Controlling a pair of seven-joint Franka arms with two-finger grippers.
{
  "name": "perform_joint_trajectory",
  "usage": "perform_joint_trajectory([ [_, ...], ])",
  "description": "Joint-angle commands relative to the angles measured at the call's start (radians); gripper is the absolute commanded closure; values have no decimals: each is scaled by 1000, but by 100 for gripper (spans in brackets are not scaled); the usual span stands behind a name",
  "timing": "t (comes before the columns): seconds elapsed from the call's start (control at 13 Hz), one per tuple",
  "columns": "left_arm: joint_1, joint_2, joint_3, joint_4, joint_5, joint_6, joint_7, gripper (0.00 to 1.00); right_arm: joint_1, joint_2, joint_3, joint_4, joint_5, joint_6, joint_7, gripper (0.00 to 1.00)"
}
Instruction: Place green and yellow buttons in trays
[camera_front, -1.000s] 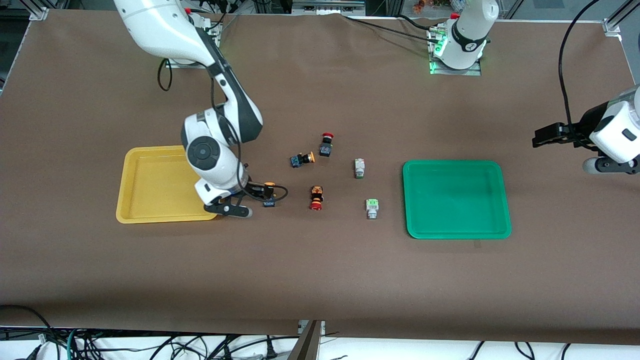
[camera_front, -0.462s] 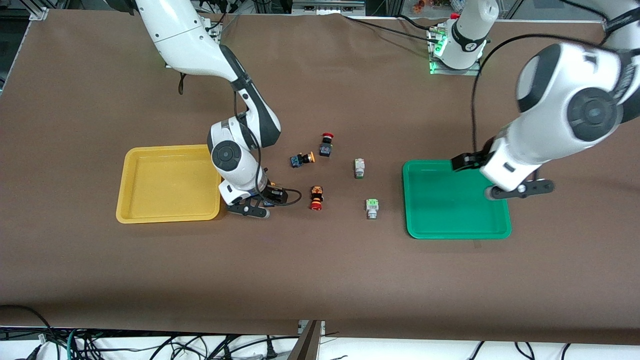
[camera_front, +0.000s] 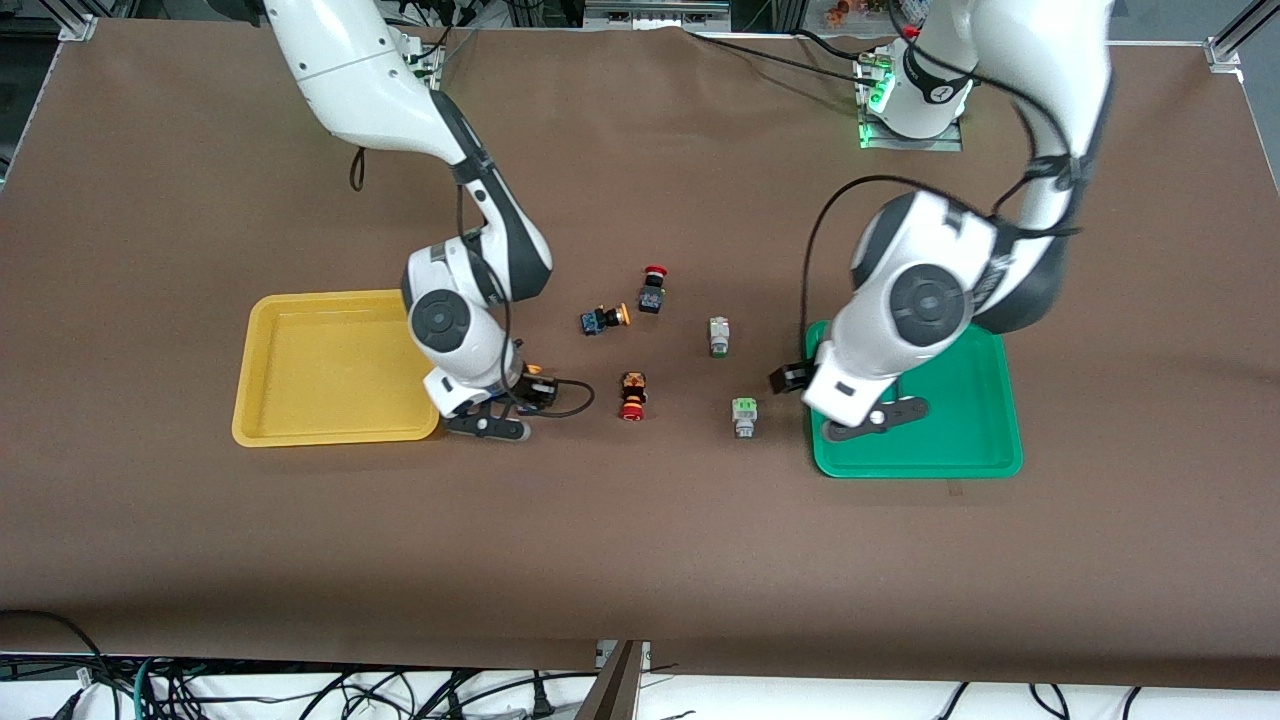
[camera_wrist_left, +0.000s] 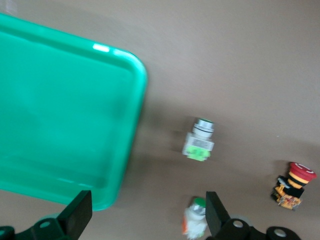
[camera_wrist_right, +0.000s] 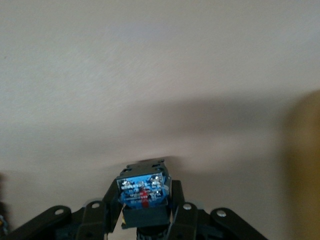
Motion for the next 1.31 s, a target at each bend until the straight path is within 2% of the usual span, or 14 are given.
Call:
perform_joint_trajectory([
  [0.0,-10,0,-48,-134,-14,152,-53,0,-28,-117,-106,-15,17,-218,-239,91],
  [0.15,-8,1,-82,-222,-11,239,-54,0,-30,-152,-209,-50,15,-279,-429,91],
  [0.31,-11,15,-111,-273,-9,293,-65,0,-30,-166,-306,-145,20,-232,-612,90],
  [0.38,-13,26,-132,-285,-9,321,-108,0,-31,-177,-337,-225,21,-161,-681,89],
  [0.54,-23,50,-168,-297,9,358,-165,0,-39,-192,-351,-378,23,18,-717,85],
  [0.62,-31,53,-169,-304,49,358,-179,0,-42,-191,-351,-414,28,82,-717,78],
  [0.69,-39,53,-171,-319,99,358,-200,0,-44,-186,-349,-411,29,88,-715,54],
  [0.77,-39,55,-183,-330,147,363,-214,10,-47,-189,-349,-397,38,79,-706,19],
  [0.85,-37,55,-194,-345,174,372,-231,13,-44,-195,-346,-370,67,28,-700,6],
  [0.92,-37,55,-194,-359,178,395,-246,25,-41,-199,-345,-318,98,-54,-648,4],
  [1.15,-37,55,-198,-357,178,399,-275,100,10,-191,-326,-161,106,-268,-327,4],
  [1.23,-33,55,-198,-356,179,399,-272,100,46,-189,-316,-138,106,-285,-196,4],
])
